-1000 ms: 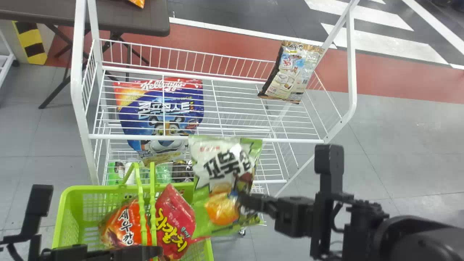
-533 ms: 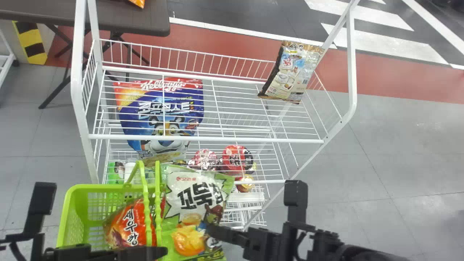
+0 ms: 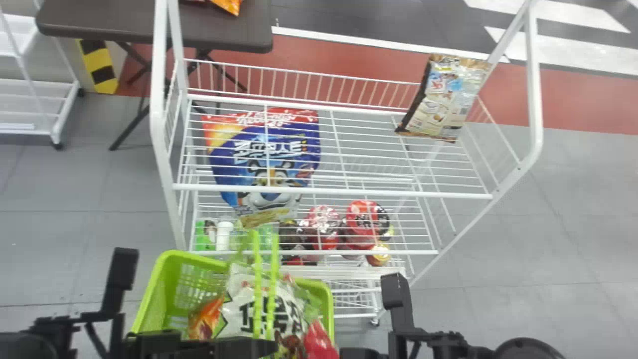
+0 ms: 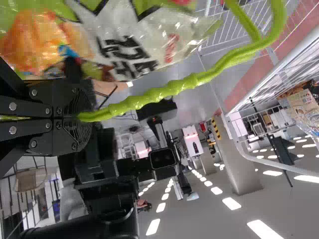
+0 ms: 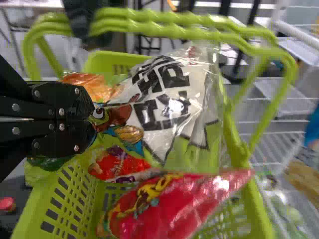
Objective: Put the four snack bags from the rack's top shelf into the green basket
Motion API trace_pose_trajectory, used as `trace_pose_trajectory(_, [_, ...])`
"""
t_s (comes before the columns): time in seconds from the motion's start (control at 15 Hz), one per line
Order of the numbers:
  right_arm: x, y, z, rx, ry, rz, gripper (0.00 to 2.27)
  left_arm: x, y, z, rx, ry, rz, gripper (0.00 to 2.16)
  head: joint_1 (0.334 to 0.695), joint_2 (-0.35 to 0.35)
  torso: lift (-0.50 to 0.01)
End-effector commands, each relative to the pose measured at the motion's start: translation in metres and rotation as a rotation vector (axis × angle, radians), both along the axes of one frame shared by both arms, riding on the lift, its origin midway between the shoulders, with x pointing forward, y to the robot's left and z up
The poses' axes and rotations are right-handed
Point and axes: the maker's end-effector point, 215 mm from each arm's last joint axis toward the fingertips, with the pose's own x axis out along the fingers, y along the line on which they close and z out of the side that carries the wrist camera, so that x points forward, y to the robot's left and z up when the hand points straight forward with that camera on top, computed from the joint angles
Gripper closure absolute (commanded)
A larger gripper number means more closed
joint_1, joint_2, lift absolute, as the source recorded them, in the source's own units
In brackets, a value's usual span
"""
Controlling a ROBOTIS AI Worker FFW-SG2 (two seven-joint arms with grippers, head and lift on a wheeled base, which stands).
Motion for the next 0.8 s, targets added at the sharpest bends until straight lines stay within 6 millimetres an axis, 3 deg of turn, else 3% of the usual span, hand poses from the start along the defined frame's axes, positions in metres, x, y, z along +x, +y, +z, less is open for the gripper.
trace_pose_trajectory(0.0, [0.024,0.005,0.002,-0.006,-0.058,-0.026,2.1,-0.002,-0.003,0.001,-0.005,0.0,-0.008,2.12,0.695,-0.188,0.0])
trace_pose_trajectory(0.2, [0.066,0.008,0.004,-0.049,-0.177,-0.082,2.08,-0.005,-0.008,0.002,-0.008,-0.001,-0.02,2.12,0.695,-0.163,0.0])
trace_pose_trajectory(0.27, [0.071,0.007,-0.002,-0.063,-0.178,-0.087,1.85,-0.007,-0.008,0.001,-0.008,0.002,-0.023,2.12,0.695,-0.16,0.0])
trace_pose_trajectory(0.33, [0.068,0.006,-0.011,-0.077,-0.154,-0.069,1.31,-0.006,-0.006,0.001,-0.007,0.004,-0.019,2.12,0.695,-0.157,0.0])
trace_pose_trajectory(0.4, [0.065,0.002,-0.019,-0.101,-0.138,-0.052,0.33,-0.006,-0.004,0.0,-0.006,0.005,-0.015,2.12,0.695,-0.157,0.0])
trace_pose_trajectory(0.47, [0.054,-0.002,-0.028,-0.137,-0.101,-0.016,0.0,-0.006,-0.003,0.0,-0.005,0.005,-0.014,2.12,0.695,-0.156,0.0])
trace_pose_trajectory(0.6, [0.022,-0.009,-0.035,-0.158,-0.006,0.051,0.02,-0.005,-0.004,0.0,-0.005,0.005,-0.013,2.12,0.695,-0.163,0.0])
trace_pose_trajectory(0.73, [0.018,-0.025,-0.029,-0.22,-0.021,0.061,0.05,-0.004,-0.007,0.002,-0.006,-0.001,-0.019,2.12,0.695,-0.185,0.0])
